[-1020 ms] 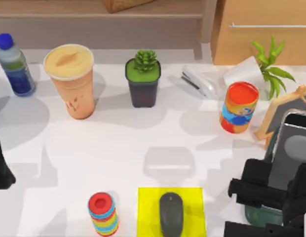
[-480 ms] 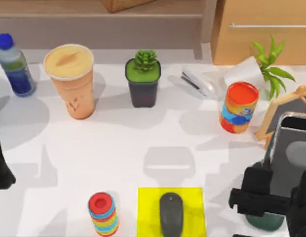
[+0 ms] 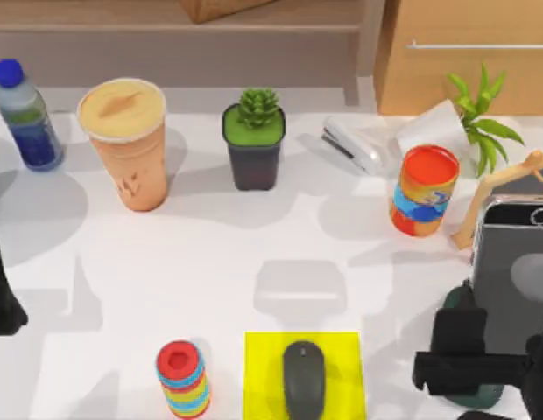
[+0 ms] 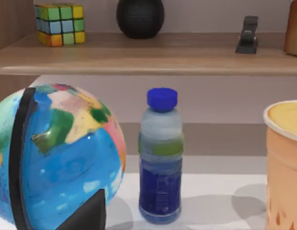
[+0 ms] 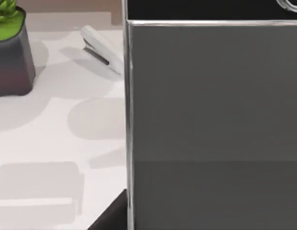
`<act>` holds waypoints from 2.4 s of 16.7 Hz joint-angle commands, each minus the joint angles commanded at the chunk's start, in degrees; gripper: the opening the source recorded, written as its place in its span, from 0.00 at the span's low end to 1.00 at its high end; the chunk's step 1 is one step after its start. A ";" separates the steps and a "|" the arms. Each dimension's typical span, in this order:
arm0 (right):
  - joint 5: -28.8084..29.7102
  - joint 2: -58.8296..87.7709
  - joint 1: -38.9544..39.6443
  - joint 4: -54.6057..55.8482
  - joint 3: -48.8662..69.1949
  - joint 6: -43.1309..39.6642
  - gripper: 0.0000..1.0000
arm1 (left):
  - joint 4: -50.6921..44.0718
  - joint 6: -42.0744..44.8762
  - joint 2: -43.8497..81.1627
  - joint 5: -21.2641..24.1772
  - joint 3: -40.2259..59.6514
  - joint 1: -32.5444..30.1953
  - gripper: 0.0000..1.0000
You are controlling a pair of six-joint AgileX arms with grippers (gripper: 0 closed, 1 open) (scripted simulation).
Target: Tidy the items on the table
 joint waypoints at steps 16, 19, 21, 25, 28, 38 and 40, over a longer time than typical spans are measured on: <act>-0.92 5.87 -17.05 18.24 -6.54 -7.20 0.30 | 0.00 0.00 0.00 0.00 0.00 0.00 1.00; -0.92 5.87 -17.05 18.24 -6.54 -7.20 0.53 | 0.00 0.00 0.00 0.00 0.00 0.00 1.00; -0.92 5.87 -17.05 18.24 -6.54 -7.20 0.68 | 0.00 0.00 0.00 0.00 0.00 0.00 1.00; -0.92 5.87 -17.05 18.24 -6.54 -7.20 0.98 | 0.00 0.00 0.00 0.00 0.00 0.00 1.00; -0.92 5.87 -17.05 18.24 -6.54 -7.20 1.00 | 0.00 0.00 0.00 0.00 0.00 0.00 1.00; -0.87 2.18 -16.80 17.34 -5.81 -4.60 1.00 | 0.00 0.00 0.00 0.00 0.00 0.00 1.00; -0.43 -1.27 -16.21 15.81 -4.68 -1.22 1.00 | 0.00 0.00 0.00 0.00 0.00 0.00 1.00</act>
